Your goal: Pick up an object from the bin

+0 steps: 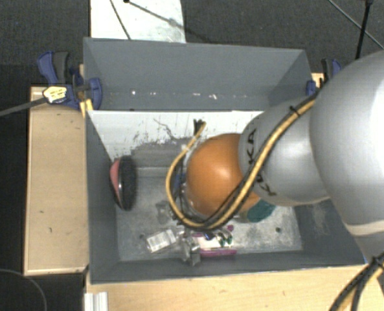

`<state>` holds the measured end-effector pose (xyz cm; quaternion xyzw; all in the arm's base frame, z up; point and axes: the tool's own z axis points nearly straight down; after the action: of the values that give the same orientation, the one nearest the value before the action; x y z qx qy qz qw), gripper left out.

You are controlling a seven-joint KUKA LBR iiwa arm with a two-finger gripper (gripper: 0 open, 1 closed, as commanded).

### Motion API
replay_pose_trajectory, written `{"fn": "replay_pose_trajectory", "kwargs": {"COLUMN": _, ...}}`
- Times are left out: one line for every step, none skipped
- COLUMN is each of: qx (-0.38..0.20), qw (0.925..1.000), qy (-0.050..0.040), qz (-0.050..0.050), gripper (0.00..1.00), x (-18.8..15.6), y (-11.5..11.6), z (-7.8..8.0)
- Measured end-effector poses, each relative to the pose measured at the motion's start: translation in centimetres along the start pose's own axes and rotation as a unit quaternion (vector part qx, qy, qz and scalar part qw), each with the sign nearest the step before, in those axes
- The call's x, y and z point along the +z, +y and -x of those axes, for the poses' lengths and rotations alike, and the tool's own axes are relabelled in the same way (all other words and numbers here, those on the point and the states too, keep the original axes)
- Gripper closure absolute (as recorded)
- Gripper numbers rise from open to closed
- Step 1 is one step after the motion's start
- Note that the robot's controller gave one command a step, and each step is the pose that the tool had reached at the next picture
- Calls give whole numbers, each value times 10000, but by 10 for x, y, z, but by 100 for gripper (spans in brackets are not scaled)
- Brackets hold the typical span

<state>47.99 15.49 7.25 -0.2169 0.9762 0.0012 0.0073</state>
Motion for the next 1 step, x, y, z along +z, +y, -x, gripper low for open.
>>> {"fn": "replay_pose_trajectory", "kwargs": {"qx": 28, "qw": 10000, "qy": 52, "qz": 9, "gripper": 100, "x": 2, "y": 1, "z": -3}}
